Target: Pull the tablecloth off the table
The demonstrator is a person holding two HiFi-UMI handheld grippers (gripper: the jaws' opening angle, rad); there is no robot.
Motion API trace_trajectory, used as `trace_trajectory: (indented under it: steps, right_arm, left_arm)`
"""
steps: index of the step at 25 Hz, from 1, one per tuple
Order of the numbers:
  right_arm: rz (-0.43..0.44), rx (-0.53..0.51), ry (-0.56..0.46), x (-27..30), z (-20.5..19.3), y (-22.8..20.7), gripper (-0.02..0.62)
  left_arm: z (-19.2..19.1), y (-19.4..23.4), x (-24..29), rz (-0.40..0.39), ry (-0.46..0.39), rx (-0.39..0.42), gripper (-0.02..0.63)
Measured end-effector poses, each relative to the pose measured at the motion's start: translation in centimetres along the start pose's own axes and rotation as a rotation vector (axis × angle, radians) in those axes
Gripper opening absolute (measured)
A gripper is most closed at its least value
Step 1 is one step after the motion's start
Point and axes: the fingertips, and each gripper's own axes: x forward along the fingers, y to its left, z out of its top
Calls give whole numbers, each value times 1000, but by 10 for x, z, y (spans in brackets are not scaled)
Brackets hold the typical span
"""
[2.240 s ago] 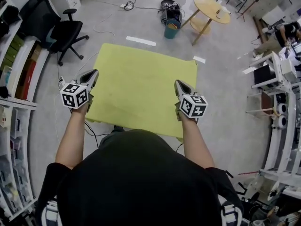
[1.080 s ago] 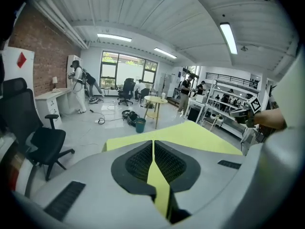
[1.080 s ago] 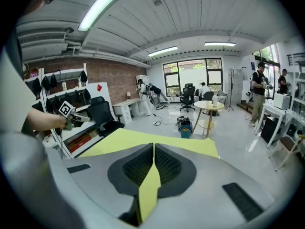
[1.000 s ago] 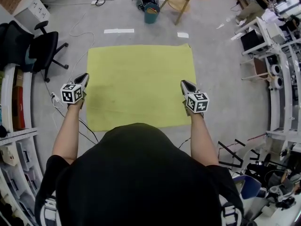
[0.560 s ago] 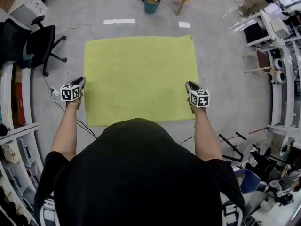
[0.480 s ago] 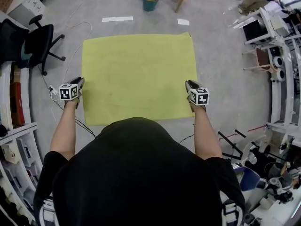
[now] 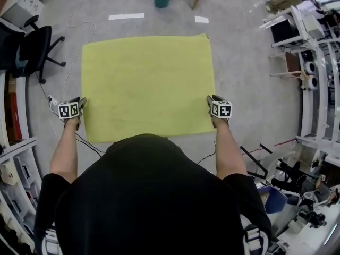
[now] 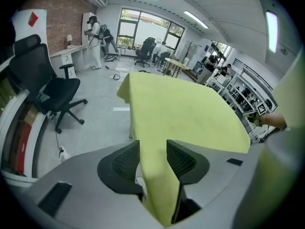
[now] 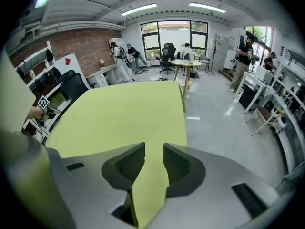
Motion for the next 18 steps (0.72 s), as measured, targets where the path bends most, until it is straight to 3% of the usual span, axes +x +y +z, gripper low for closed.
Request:
trace_trajectory:
  steps: [8, 18]
  right_arm:
    - [19, 113, 43, 24, -20, -51, 180]
    - [175, 315, 65, 47, -55, -67, 202]
  left_arm:
    - [-29, -6, 31, -28, 86, -58, 219]
    - [-34, -6, 47, -49, 42, -172, 218]
